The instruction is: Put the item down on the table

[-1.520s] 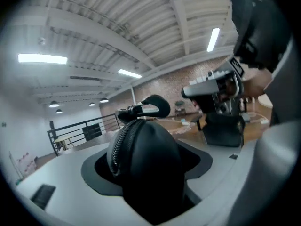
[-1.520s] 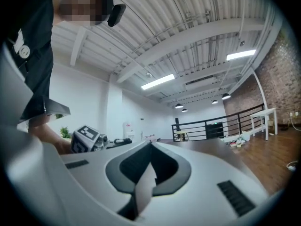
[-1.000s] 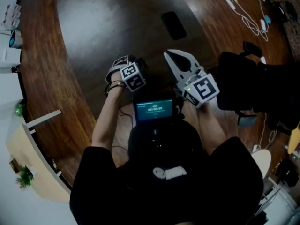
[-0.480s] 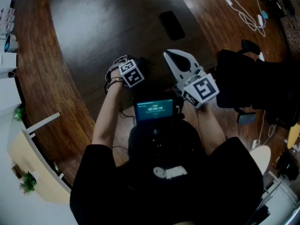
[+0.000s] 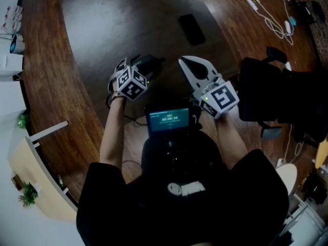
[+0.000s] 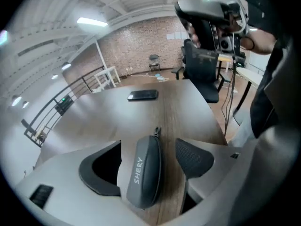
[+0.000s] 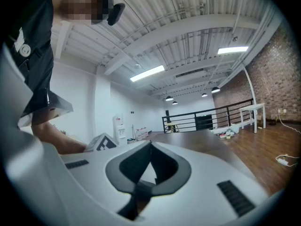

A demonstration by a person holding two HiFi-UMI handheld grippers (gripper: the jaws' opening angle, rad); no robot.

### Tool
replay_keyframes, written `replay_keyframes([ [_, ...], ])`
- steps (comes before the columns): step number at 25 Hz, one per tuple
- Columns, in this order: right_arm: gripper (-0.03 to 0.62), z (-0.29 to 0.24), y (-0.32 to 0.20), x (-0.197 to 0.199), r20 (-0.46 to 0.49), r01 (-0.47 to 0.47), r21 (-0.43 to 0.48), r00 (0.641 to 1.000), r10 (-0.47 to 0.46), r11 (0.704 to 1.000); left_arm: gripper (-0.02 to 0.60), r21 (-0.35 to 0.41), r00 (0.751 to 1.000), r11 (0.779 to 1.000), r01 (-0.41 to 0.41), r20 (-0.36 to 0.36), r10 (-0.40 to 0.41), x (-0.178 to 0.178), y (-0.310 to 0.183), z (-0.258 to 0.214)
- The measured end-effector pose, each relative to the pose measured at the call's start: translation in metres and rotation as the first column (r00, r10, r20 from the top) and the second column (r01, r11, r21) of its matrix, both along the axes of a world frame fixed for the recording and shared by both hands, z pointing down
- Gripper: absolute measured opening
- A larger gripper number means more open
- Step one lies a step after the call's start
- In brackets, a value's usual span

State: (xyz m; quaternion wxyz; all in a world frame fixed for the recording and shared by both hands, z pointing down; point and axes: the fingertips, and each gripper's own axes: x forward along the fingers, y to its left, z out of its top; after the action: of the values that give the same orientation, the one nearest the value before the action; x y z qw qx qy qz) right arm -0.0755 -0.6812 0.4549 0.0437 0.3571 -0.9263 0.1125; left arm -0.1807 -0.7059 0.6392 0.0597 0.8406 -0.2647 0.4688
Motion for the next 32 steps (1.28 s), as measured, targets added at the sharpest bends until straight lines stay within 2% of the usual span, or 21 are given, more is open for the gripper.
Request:
replay_keyframes([
  [2,0.002,-0.005,0.008,0.001,0.011,0.003,0.007,1.0,-0.003,1.0,0.351,0.099,0.994,0.992,0.084,-0.079,-0.076,-0.011,-0.003,-0.038],
  [4,0.002,-0.012,0.026,0.001,0.017,0.003,0.024,1.0,-0.003,1.0,0.279,0.2,0.97,0.96,0.195,-0.182,-0.159,-0.025,0.009,-0.079],
  [6,0.002,-0.018,0.048,0.0,0.024,0.013,0.05,1.0,-0.015,0.999,0.19,0.292,0.929,0.903,0.315,-0.29,-0.231,-0.04,0.031,-0.117],
  [8,0.002,-0.022,0.064,-0.001,0.029,0.031,0.081,0.999,-0.033,0.996,0.084,0.361,0.875,0.829,0.426,-0.398,-0.276,-0.055,0.05,-0.15],
  [9,0.002,-0.023,0.068,-0.002,0.028,0.036,0.088,0.999,-0.039,0.996,0.021,0.379,0.844,0.794,0.475,-0.451,-0.29,-0.062,0.056,-0.163],
  [11,0.002,-0.025,0.068,-0.003,0.03,0.041,0.089,0.999,-0.044,0.995,0.002,0.38,0.782,0.743,0.552,-0.546,-0.302,-0.072,0.064,-0.183],
  [13,0.002,-0.028,0.063,-0.006,0.045,0.046,0.103,0.998,-0.051,0.994,0.001,0.37,0.734,0.711,0.599,-0.608,-0.303,-0.08,0.068,-0.193],
  [15,0.002,-0.032,0.07,-0.003,0.059,0.052,0.103,0.997,-0.058,0.993,0.001,0.36,0.698,0.686,0.633,-0.649,-0.303,-0.08,0.085,-0.198],
  [18,0.002,-0.043,0.122,0.02,0.083,0.072,0.111,0.993,-0.081,0.991,0.002,0.342,0.645,0.647,0.682,-0.698,-0.311,-0.06,0.149,-0.214],
  [23,0.002,-0.044,0.18,0.042,0.095,0.119,0.117,0.987,-0.13,0.986,0.002,0.387,0.613,0.552,0.738,-0.727,-0.31,-0.04,0.225,-0.243],
  [25,0.002,-0.045,0.199,0.041,0.098,0.142,0.122,0.983,-0.154,0.982,0.002,0.376,0.586,0.524,0.764,-0.743,-0.322,-0.04,0.25,-0.25],
  [27,0.002,-0.047,0.216,0.035,0.104,0.162,0.132,0.979,-0.177,0.978,0.001,0.37,0.567,0.502,0.782,-0.756,-0.326,-0.046,0.272,-0.256],
  [30,0.002,-0.053,0.238,0.026,0.112,0.175,0.149,0.975,-0.192,0.973,0.002,0.393,0.575,0.482,0.783,-0.753,-0.321,-0.056,0.297,-0.264],
  [32,0.002,-0.058,0.247,0.026,0.12,0.166,0.157,0.975,-0.186,0.974,0.002,0.404,0.58,0.477,0.781,-0.751,-0.315,-0.058,0.309,-0.27],
])
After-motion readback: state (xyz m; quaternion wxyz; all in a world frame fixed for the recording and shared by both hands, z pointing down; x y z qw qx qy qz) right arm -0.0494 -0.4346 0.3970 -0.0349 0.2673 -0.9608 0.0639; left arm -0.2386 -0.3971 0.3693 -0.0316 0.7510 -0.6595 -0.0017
